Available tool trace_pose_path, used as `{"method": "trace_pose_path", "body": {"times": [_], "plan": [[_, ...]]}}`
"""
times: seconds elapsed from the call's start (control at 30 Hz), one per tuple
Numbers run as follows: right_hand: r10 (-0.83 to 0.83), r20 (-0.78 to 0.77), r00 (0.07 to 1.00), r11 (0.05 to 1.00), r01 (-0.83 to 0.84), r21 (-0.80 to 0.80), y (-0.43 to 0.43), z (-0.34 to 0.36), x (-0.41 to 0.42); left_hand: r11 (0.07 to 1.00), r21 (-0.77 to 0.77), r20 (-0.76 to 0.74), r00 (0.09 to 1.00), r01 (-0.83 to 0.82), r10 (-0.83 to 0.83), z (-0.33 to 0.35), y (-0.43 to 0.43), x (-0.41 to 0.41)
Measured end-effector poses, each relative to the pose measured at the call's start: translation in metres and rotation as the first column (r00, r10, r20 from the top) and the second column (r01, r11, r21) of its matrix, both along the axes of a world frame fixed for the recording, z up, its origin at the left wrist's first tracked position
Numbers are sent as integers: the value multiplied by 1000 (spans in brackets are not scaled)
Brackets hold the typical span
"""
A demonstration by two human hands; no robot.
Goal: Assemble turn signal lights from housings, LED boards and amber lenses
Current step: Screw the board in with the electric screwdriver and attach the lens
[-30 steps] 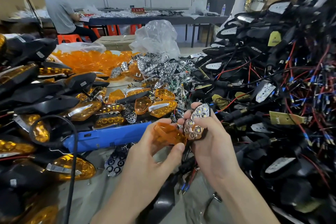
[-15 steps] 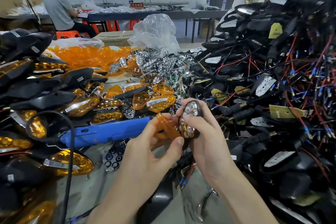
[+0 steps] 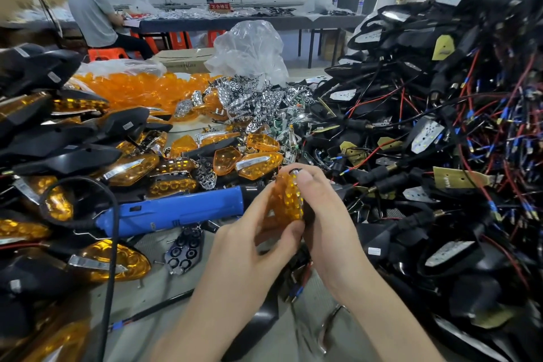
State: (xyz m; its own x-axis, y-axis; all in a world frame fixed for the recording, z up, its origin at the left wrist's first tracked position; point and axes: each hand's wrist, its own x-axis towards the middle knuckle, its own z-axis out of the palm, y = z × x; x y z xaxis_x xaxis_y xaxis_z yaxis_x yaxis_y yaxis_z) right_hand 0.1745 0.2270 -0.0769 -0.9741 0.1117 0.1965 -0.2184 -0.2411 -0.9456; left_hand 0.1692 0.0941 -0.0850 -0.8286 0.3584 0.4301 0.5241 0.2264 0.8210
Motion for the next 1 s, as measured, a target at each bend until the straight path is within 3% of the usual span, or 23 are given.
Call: {"method": "trace_pose_path", "body": {"times": [0.4, 0.53, 0.63, 0.77, 1.0], "plan": [[-118, -176, 977, 980, 143, 138, -8, 4, 4, 995, -93, -54, 998, -21, 16, 3, 3, 2], [-149, -214, 965, 962, 191, 193, -8, 1, 3, 979, 67, 93, 975, 194, -199, 9, -1, 2], [-148, -260, 954, 955, 206, 214, -10, 1, 5, 948, 248, 239, 936, 199, -259, 13, -5, -2], [-94, -307, 947, 946, 181, 268, -11, 0, 8, 926, 291, 284, 903, 240, -323, 12, -6, -2], [-32, -283, 959, 987, 74, 140, -13, 0, 5, 988, 148, 73, 996, 45, -56, 19, -3, -7]]}}
